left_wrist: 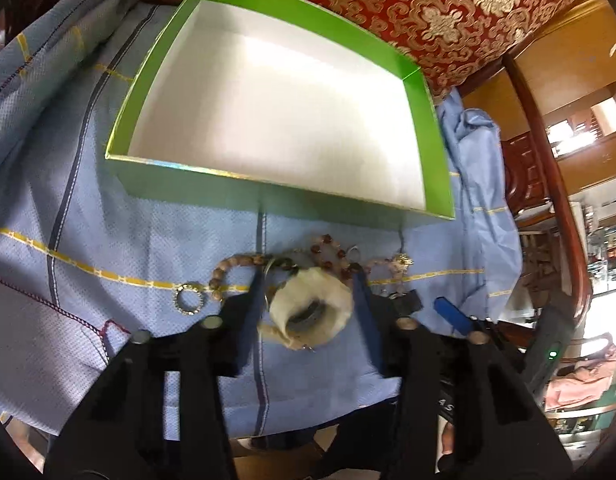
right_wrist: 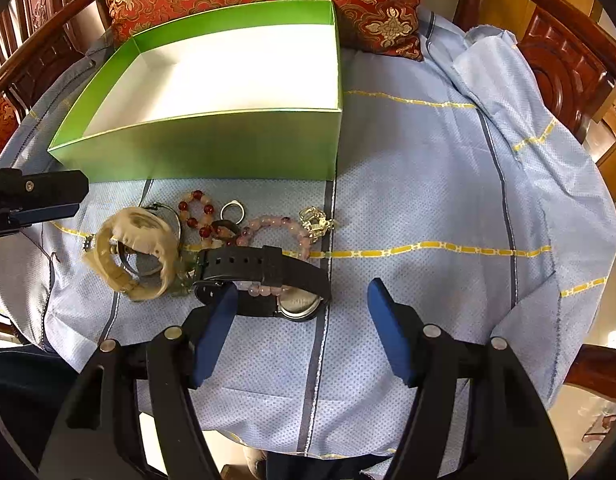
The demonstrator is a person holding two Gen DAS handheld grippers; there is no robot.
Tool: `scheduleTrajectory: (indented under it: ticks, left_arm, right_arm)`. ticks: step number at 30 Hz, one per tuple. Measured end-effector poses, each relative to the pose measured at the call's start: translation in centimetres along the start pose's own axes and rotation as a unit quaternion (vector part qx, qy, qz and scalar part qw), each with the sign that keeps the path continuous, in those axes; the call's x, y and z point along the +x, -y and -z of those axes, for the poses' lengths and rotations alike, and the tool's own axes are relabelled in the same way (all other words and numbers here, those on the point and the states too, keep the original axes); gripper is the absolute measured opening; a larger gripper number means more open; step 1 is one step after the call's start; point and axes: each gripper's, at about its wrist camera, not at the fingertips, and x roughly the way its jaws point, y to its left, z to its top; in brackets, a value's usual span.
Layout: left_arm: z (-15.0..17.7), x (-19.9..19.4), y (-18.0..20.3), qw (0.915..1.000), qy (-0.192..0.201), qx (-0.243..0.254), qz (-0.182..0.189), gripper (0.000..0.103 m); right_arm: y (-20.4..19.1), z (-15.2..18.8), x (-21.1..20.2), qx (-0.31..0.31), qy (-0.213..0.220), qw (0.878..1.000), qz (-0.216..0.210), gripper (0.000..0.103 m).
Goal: Organize jewelry
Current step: 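Close the right tool on the black watch strap while the left tool holds the white watch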
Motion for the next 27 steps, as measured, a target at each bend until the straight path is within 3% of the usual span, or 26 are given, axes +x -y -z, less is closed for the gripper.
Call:
scheduleTrajectory:
  ticks: [1,7,15,17,18,20,21,23,25,26,27]
  left_arm:
    - [0.1,0.2,0.2,0.9999,-0.004,0.003,-0.008,0.068]
    - [1.1,1.6,2.2,0.9975,-0.019,0.055,-0.039,0.077]
    - [1.6,4.1,3.4,0.9921,-0.036,0.084,-0.086,0.076]
    - [1.5,4.5,3.3,0.9913,-0.038,0.084,-0.094,0.062]
    - [1.4,4.7,3.2,0.9912,-0.042,0.081,-0.096,0.054]
    - [1.3,4.7,3.0,0.9919,-0.041,0.077,-0.093,0.053]
    - [1.3,4.6,3.0,0.9921,-0.037,0.076,-0.093,0.052]
    - [1.3,4.2,3.0,0.9925,-0.032,0.075,-0.092,0.052]
    - [1.2,3.4,2.9,0.9937,-0.024,0.071,-0.083,0.049]
    - [1.2,2.9,2.9,0.9942,-0.016,0.070,-0.080,0.037]
    - [1.2,2.5,2.9,0.9945,-0.012,0.070,-0.077,0.005]
  right_arm:
    - [0.0,0.0,0.0,-0.001,0.000,1.000,0.000,0.067]
    - [-0.2,0.2,0.0,-0.007,-0.001,1.000,0.002,0.067]
    - [-2.3,0.4,0.5,-0.053,0.008,0.998,0.027,0.073]
    - [-2.5,0.3,0.7,-0.056,0.015,0.998,0.034,0.073]
    - [-2.4,0.3,0.8,-0.055,0.017,0.998,0.033,0.060]
    - [-2.4,0.3,1.0,-0.056,0.011,0.998,0.021,0.031]
    - [-2.3,0.3,1.0,-0.054,0.009,0.998,0.016,0.023]
    - [-2.1,0.2,0.8,-0.046,0.009,0.999,0.000,0.014]
    - [-1.8,0.1,0.4,-0.042,0.013,0.999,-0.007,0.012]
    - [-1.8,0.1,0.2,-0.039,0.015,0.999,-0.008,0.012]
    - [-1.6,0.0,-0.1,-0.035,0.019,0.999,-0.011,0.012]
